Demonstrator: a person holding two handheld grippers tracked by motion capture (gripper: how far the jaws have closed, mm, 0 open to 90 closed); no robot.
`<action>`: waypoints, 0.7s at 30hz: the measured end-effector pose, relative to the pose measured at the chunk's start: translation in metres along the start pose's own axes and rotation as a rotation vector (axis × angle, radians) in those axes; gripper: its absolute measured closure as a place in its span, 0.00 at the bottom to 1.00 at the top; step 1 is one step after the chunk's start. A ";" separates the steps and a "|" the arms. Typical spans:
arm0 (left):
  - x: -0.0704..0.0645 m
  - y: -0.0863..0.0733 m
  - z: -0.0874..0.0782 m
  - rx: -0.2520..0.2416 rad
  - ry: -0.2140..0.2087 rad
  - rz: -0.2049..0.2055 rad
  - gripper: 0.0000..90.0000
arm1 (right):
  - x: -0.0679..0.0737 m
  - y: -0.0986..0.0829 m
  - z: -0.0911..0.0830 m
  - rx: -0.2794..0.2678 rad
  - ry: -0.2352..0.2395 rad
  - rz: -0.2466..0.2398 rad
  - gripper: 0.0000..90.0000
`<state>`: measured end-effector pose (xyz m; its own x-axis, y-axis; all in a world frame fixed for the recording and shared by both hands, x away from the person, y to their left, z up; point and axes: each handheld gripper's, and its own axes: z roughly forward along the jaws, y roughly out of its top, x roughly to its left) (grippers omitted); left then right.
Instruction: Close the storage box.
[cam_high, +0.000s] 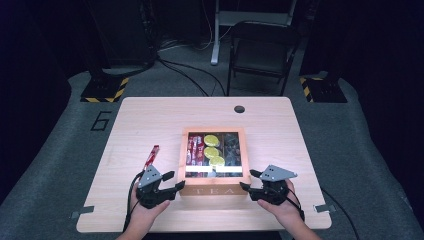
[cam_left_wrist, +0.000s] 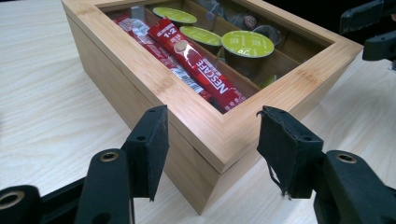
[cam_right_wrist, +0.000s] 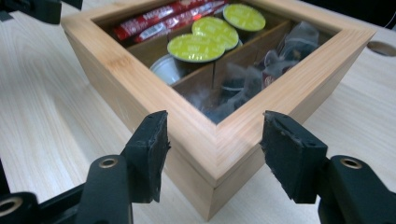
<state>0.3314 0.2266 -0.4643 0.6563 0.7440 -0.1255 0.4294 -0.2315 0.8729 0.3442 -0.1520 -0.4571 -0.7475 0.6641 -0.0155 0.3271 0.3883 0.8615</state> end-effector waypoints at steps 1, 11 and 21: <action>0.000 0.002 -0.001 0.013 -0.006 0.009 0.48 | 0.000 0.002 -0.001 -0.003 -0.006 0.005 0.45; 0.008 0.018 -0.006 -0.006 0.004 0.004 0.47 | -0.008 0.014 -0.003 -0.011 -0.008 0.032 0.45; 0.029 0.026 -0.005 -0.015 0.044 -0.029 0.46 | -0.019 0.018 0.000 -0.030 -0.049 0.113 0.44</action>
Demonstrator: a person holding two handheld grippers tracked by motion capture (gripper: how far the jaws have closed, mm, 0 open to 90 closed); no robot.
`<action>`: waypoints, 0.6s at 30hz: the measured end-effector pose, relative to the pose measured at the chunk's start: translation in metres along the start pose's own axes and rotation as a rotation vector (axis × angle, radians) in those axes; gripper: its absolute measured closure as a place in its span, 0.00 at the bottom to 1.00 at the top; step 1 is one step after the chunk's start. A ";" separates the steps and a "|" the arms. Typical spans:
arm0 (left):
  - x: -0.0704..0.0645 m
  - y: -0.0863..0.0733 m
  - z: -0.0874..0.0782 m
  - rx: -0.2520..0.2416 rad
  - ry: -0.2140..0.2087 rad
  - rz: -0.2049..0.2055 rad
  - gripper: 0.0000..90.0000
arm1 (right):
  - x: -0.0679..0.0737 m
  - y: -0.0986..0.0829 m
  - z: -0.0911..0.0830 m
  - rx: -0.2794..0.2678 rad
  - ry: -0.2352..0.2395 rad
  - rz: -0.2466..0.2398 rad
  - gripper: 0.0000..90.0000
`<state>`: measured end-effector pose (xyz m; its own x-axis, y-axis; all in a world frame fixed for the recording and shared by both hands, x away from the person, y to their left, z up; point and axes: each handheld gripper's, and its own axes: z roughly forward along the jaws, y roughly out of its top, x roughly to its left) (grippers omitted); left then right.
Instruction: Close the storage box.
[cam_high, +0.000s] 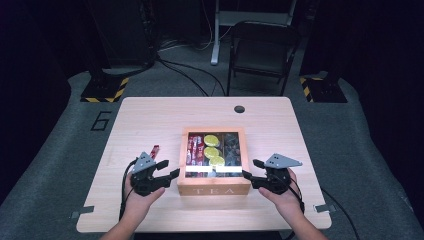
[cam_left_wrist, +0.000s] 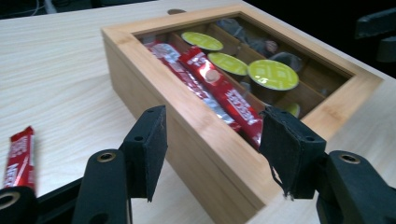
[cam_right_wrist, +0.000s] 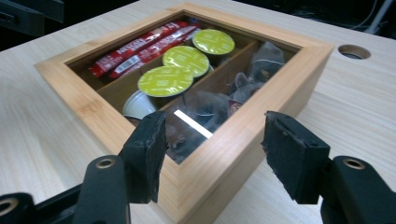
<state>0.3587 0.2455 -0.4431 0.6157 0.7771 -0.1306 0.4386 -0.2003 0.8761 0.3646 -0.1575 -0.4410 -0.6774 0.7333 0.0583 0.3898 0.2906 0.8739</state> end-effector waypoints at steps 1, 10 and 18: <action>0.002 0.000 0.000 -0.002 0.003 -0.010 0.46 | -0.003 0.000 0.000 0.002 0.002 -0.006 0.44; 0.023 -0.012 0.005 0.005 0.046 -0.073 0.46 | -0.025 -0.006 -0.004 -0.020 -0.065 0.078 0.44; 0.038 -0.024 0.009 0.013 0.104 -0.090 0.46 | -0.040 -0.017 -0.002 -0.026 -0.115 0.122 0.43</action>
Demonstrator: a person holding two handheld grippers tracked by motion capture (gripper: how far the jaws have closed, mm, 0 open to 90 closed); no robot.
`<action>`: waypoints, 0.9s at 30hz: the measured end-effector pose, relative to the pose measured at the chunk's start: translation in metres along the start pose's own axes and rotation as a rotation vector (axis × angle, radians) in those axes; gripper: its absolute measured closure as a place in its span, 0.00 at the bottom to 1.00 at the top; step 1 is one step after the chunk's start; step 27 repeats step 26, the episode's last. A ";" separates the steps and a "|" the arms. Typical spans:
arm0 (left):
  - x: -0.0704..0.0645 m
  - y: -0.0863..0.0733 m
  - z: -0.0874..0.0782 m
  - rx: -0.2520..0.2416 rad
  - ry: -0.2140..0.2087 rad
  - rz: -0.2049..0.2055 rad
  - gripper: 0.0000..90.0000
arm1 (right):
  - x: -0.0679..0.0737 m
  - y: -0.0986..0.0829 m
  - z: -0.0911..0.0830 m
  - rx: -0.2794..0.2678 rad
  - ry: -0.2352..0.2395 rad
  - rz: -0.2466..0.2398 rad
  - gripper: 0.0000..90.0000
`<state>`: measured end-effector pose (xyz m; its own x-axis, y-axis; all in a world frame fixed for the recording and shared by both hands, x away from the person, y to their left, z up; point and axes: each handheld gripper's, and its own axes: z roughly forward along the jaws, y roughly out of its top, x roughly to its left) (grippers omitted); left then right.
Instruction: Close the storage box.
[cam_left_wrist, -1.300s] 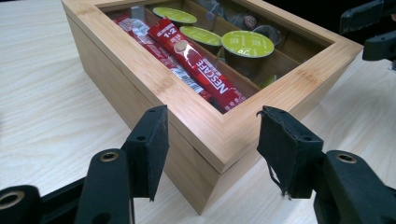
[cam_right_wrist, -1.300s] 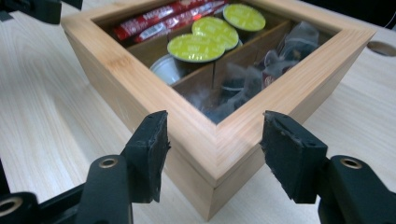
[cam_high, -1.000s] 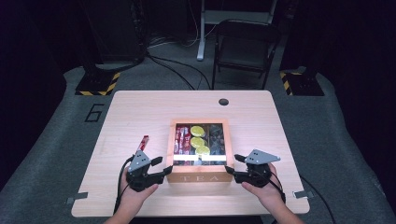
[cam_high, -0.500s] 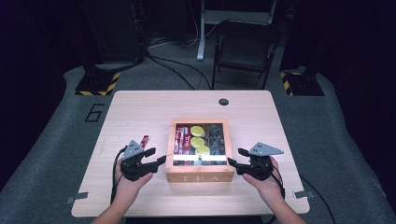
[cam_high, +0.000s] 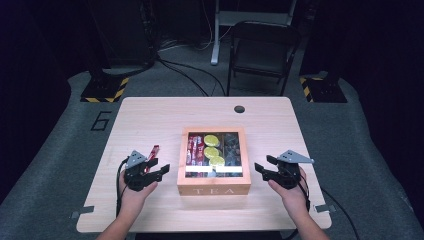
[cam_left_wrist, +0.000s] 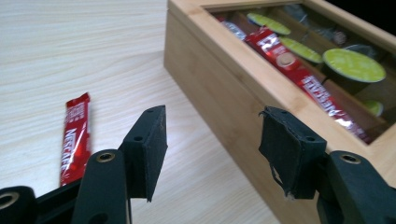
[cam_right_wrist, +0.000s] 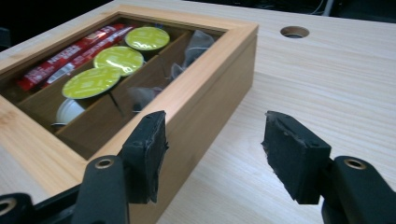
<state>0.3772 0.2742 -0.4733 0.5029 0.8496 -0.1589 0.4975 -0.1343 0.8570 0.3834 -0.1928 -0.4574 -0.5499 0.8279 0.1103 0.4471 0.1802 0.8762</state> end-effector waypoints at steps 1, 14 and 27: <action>0.001 -0.001 0.000 0.004 0.009 0.010 0.46 | -0.002 -0.001 0.000 -0.001 -0.005 0.002 0.43; 0.020 -0.008 0.000 0.013 0.065 0.004 0.46 | -0.025 -0.017 0.003 0.040 -0.044 0.062 0.43; 0.042 -0.013 -0.003 0.039 0.129 -0.050 0.42 | -0.030 -0.020 0.002 0.034 -0.009 0.081 0.41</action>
